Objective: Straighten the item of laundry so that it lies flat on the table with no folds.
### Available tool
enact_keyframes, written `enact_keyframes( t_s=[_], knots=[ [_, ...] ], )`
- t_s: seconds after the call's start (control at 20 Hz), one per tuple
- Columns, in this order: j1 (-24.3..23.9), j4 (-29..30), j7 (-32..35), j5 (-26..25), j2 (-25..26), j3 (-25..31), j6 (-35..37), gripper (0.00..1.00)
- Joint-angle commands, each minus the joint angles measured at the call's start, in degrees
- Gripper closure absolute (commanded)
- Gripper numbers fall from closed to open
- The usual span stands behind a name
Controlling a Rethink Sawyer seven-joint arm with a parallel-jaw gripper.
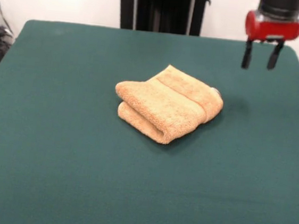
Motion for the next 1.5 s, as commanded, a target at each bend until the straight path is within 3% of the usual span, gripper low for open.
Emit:
enact_keyframes(
  t_s=[0.05,0.55,0.75,0.95,1.5],
  knots=[
    [-5.02,-1.28,11.25,0.60,5.01,4.24,-7.14,0.00],
    [-13.68,3.02,8.80,-4.91,5.81,9.08,-12.21,0.00],
    [-14.48,4.02,9.91,-6.06,6.69,9.31,-14.06,0.00],
    [-13.60,3.61,8.75,-6.92,5.85,7.88,-11.74,0.00],
    [-19.64,-0.04,1.63,-14.21,8.06,13.39,-6.39,0.00]
  ],
)
